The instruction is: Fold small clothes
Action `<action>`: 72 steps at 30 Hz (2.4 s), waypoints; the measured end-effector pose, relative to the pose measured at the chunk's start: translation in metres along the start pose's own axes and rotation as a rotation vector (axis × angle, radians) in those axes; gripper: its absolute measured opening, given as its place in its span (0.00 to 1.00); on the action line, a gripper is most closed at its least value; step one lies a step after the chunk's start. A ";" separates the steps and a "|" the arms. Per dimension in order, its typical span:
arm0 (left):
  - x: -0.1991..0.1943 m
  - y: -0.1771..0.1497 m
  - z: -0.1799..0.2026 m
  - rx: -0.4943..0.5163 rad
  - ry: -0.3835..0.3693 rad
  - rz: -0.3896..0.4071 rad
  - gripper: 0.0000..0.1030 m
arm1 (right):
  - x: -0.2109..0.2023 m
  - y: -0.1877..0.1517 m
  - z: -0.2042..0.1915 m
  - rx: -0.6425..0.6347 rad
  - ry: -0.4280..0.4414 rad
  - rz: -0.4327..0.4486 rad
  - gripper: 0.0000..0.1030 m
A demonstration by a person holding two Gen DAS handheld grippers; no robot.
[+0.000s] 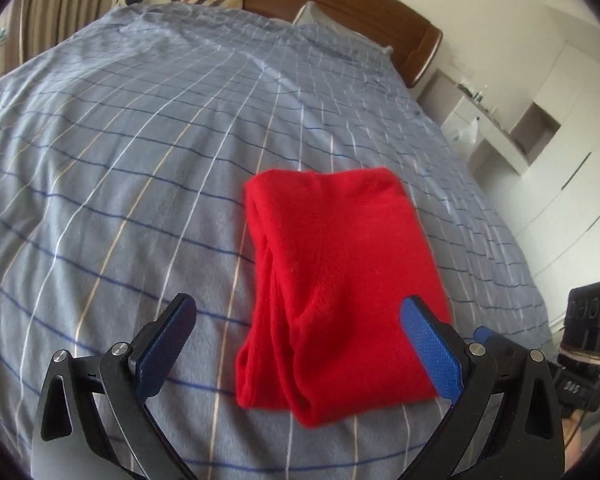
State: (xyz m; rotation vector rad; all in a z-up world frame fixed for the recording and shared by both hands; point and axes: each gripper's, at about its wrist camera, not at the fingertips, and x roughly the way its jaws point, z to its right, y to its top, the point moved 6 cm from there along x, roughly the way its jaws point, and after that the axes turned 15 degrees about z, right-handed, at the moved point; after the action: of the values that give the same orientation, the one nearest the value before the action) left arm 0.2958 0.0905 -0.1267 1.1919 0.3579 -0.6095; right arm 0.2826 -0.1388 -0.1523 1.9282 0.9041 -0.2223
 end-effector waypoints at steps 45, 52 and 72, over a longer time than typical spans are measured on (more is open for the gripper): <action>-0.159 -0.070 0.075 0.344 0.426 0.152 1.00 | -0.138 -0.023 -0.032 -0.373 -0.349 0.064 0.97; -0.188 -0.078 0.084 0.295 0.389 0.120 1.00 | -0.178 -0.038 -0.056 -0.416 -0.438 0.100 0.98; -0.210 -0.071 0.110 0.327 0.376 0.146 1.00 | -0.212 -0.033 -0.080 -0.423 -0.434 0.149 0.99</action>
State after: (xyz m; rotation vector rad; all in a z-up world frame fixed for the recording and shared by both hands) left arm 0.0808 0.0233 -0.0247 1.6385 0.4954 -0.3203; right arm 0.0934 -0.1697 -0.0280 1.4662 0.4689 -0.3182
